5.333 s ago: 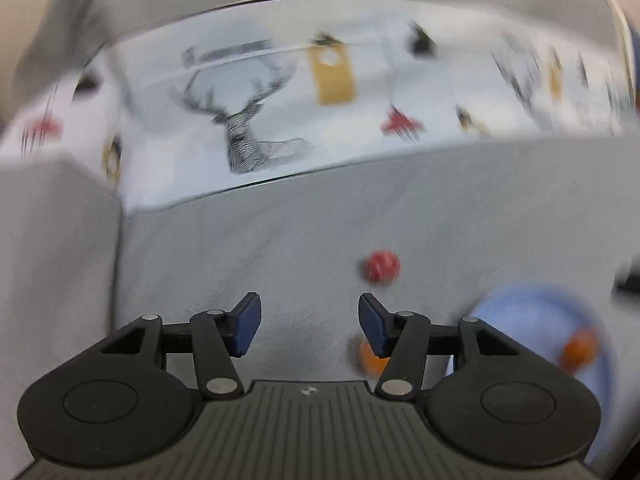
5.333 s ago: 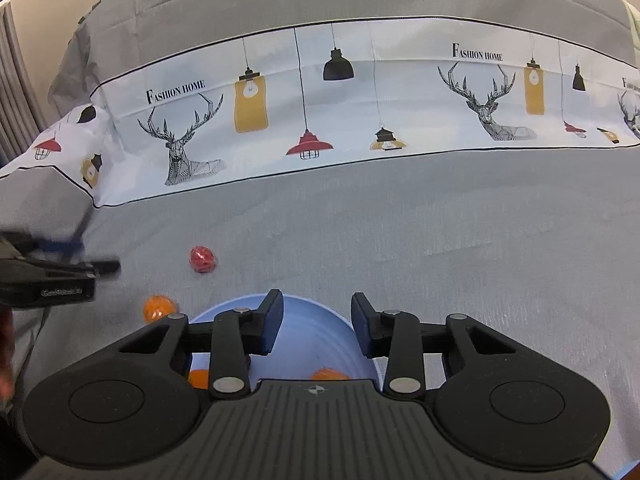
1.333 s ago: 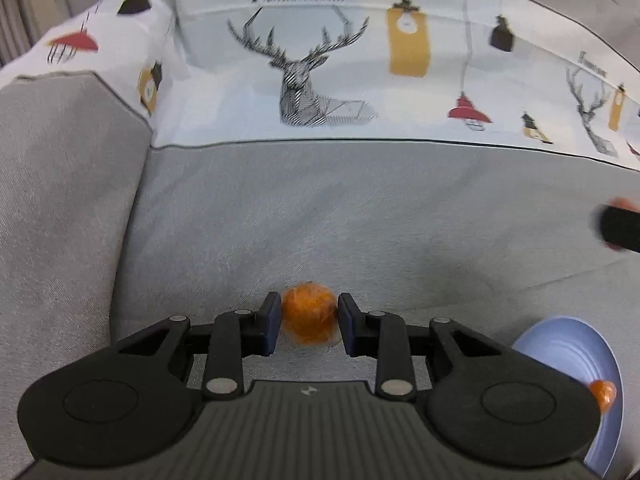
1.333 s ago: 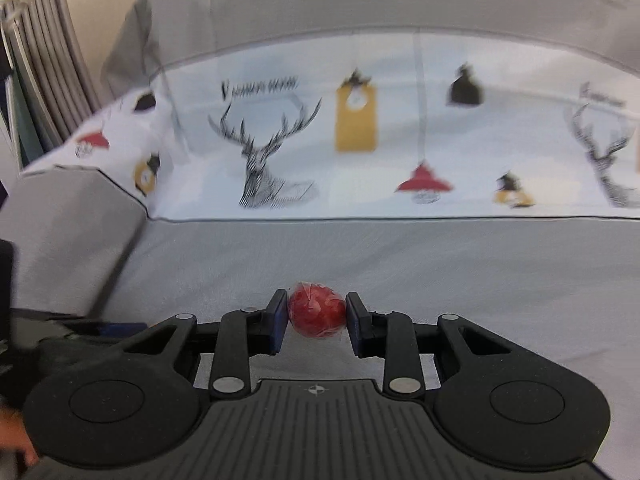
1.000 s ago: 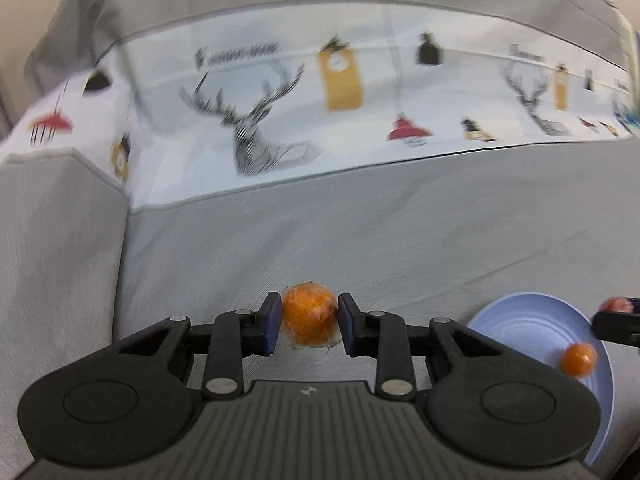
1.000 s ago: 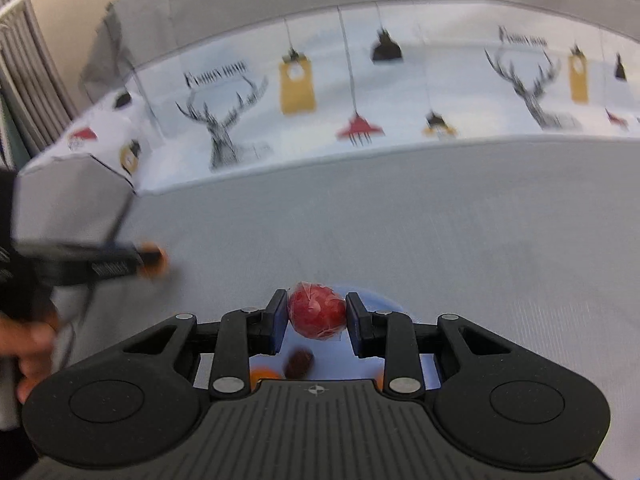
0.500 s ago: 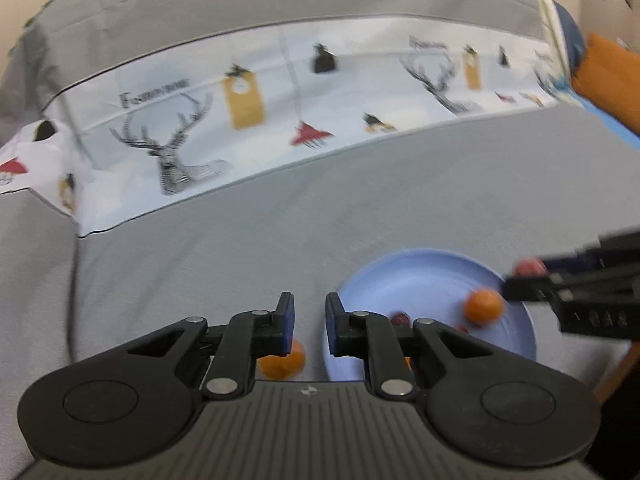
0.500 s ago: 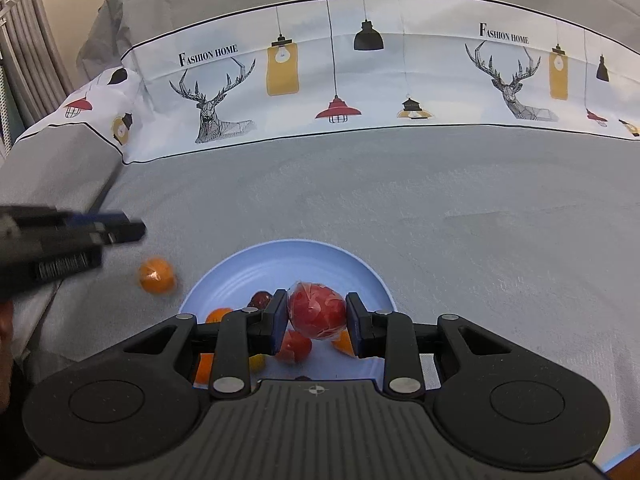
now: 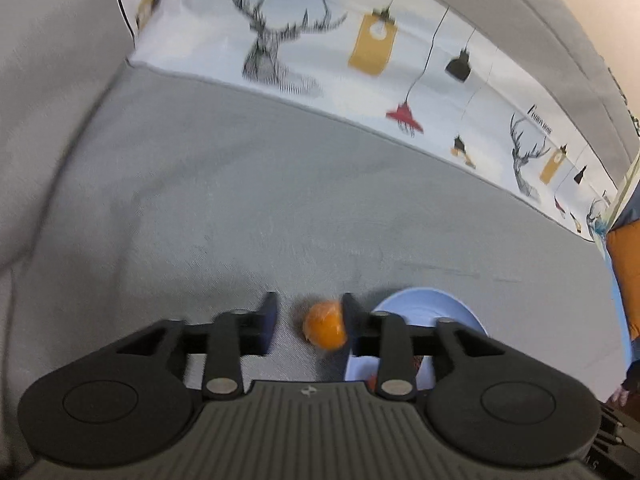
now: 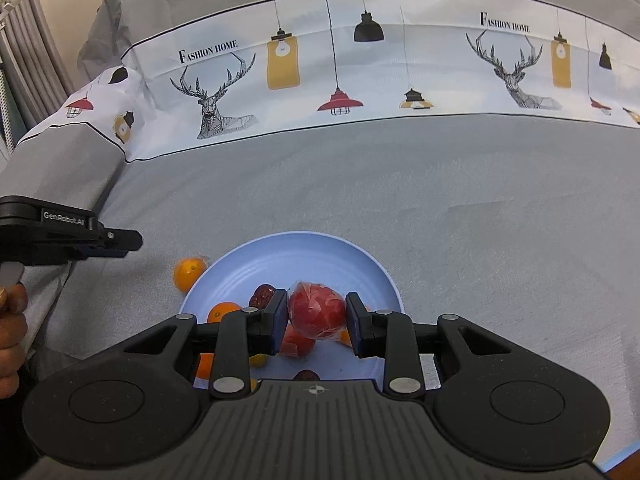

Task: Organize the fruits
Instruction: 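Carry both wrapped fruits over the blue plate with both tools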

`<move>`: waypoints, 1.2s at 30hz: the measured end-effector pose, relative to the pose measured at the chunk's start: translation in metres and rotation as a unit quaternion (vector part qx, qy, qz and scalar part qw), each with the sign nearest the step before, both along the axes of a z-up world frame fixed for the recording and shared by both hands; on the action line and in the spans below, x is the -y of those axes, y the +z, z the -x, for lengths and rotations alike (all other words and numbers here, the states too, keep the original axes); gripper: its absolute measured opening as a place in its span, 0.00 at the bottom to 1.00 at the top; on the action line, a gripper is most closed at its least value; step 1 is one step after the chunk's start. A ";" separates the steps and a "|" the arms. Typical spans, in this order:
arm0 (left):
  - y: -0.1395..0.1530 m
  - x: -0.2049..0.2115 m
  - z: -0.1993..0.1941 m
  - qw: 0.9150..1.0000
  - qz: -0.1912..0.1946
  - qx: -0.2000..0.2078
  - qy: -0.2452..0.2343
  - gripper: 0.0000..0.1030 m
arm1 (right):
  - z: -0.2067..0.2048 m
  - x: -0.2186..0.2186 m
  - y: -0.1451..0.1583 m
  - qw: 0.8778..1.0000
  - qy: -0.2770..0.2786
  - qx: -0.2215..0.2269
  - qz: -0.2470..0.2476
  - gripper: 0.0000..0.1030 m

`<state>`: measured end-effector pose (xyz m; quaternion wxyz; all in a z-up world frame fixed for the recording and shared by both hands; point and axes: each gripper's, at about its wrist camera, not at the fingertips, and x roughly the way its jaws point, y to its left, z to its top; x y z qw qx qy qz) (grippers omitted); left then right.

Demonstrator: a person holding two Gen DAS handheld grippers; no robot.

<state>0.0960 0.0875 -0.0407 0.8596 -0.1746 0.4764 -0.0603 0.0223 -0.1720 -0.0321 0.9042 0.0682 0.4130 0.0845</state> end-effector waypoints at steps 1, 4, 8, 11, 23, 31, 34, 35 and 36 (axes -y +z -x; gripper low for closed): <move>-0.004 0.003 -0.005 1.000 0.008 -0.010 -0.008 0.48 | -0.001 0.000 -0.001 1.000 0.001 -0.001 -0.001 0.31; -0.013 0.013 -0.016 0.999 0.015 -0.022 -0.023 0.52 | -0.002 0.000 -0.002 1.000 0.004 -0.003 -0.004 0.31; -0.028 0.018 -0.029 0.998 0.036 -0.044 -0.016 0.52 | -0.004 0.000 -0.003 1.000 0.009 -0.001 -0.006 0.31; -0.040 0.021 -0.034 0.998 0.018 -0.065 -0.008 0.51 | -0.004 -0.001 -0.004 1.000 0.011 -0.002 -0.003 0.31; -0.013 0.022 -0.025 0.999 -0.042 0.006 -0.004 0.39 | -0.008 -0.004 -0.008 1.000 0.013 -0.005 0.008 0.31; 0.015 0.053 -0.003 0.987 -0.114 0.085 -0.070 0.39 | -0.007 -0.004 -0.009 1.000 0.005 -0.002 0.023 0.31; 0.013 0.068 -0.001 0.983 -0.117 0.096 -0.101 0.39 | -0.007 -0.003 -0.011 1.000 0.002 -0.004 0.027 0.31; 0.013 0.073 -0.003 0.982 -0.115 0.100 -0.110 0.39 | -0.007 -0.003 -0.011 1.000 0.002 -0.004 0.028 0.31; 0.013 0.077 -0.002 0.981 -0.112 0.104 -0.119 0.39 | -0.008 -0.003 -0.012 1.000 0.002 -0.005 0.029 0.31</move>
